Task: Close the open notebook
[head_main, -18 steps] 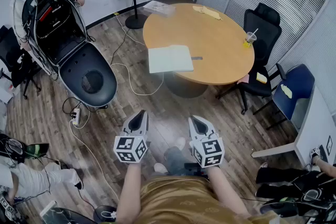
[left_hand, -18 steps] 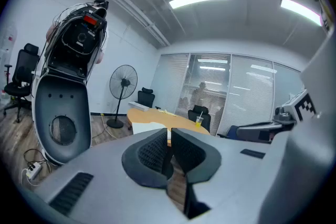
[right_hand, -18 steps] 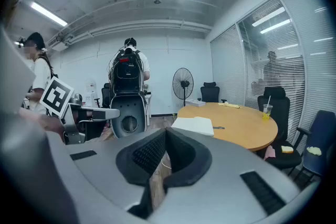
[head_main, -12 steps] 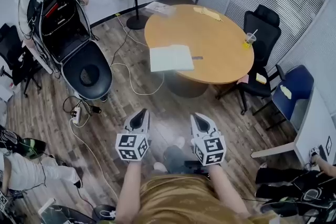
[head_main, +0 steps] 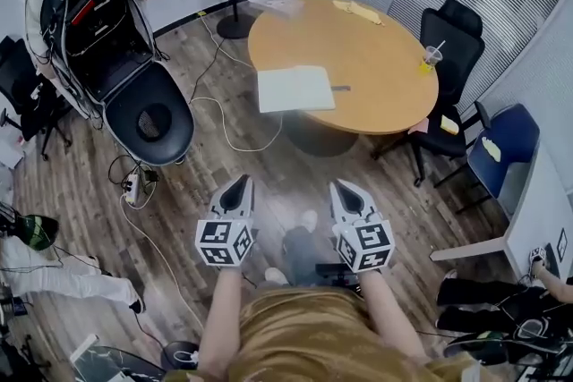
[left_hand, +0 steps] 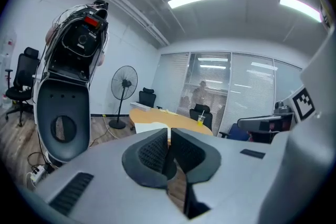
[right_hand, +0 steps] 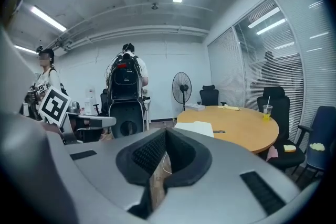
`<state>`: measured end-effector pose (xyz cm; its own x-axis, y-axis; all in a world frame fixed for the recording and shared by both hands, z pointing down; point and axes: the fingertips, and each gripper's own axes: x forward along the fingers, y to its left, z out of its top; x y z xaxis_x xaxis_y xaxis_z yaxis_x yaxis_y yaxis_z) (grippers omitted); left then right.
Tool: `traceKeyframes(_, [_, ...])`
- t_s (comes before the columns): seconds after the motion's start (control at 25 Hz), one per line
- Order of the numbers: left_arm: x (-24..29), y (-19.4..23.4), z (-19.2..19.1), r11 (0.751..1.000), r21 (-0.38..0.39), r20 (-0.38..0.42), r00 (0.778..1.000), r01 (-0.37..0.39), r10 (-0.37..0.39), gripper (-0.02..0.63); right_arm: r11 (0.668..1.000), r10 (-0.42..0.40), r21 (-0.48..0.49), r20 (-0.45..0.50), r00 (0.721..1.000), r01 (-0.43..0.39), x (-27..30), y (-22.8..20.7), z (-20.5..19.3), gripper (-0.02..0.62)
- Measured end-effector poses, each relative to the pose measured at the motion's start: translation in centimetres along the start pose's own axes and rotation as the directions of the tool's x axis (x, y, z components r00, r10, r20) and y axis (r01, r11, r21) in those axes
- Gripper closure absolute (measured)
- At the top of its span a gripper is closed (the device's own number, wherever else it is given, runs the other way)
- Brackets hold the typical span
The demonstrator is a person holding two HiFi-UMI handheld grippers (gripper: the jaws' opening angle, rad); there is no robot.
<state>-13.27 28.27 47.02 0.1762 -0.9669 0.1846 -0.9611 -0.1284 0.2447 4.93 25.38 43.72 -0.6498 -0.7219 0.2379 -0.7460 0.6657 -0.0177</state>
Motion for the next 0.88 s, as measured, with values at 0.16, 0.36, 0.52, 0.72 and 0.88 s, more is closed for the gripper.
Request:
traceKeyframes(0.16, [2.7,0.2,-0.3,0.998,0.055,-0.050,0.999,0.000,0.003,0.563,0.997,0.057,0.059,0.008,0.998,-0.057,1.7,-0.9,0.3,0.583])
traceKeyframes(0.36, [8.1,1.5,0.2,0.998,0.063,-0.076,0.997,0.007,-0.002,0.563,0.998,0.063,0.002,-0.048,0.997,-0.063,5.8,-3.3,-0.4,0.583])
traceKeyframes(0.52, [12.8,3.8,1.6,0.999,0.047,-0.080,0.997,-0.004,0.008,0.563,0.999,0.042,-0.025,-0.052,0.998,-0.044,10.0,-5.9,0.7,0.583])
traceKeyframes(0.72, [19.2,5.8,2.9,0.999,0.043,-0.092,0.995,-0.022,0.026,0.563,0.999,0.028,-0.030,-0.052,0.998,-0.030,15.4,-10.5,2.3,0.583])
traceKeyframes(0.88, [23.7,7.3,3.3,0.998,0.044,-0.103,0.993,-0.046,0.050,0.563,0.998,0.013,-0.063,-0.074,0.997,-0.018,18.6,-13.8,2.4,0.583])
